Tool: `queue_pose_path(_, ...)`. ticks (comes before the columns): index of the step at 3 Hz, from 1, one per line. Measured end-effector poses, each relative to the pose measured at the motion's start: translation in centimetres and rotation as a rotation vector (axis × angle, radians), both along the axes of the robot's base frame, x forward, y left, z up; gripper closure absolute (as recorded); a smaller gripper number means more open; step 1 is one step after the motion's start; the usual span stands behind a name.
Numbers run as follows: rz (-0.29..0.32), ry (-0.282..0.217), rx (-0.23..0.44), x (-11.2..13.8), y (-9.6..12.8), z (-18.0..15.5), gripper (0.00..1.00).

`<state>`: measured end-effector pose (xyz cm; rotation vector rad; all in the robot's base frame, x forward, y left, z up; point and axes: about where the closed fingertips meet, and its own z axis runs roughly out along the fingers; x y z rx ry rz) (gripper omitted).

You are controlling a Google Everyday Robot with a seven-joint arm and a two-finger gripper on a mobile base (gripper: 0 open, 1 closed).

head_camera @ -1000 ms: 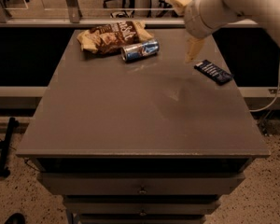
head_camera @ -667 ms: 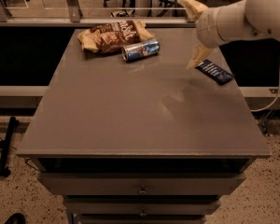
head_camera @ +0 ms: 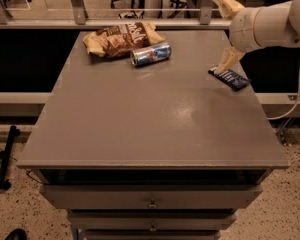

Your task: Move redbull can near brown chip bag

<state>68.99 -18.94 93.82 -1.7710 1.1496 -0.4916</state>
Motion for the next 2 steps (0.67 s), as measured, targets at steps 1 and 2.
queue_pose_path(1,-0.041,0.023,0.098,0.5,-2.8,1.0,0.0)
queue_pose_path(2,-0.14,0.018,0.256,0.3,-8.5,4.2,0.0)
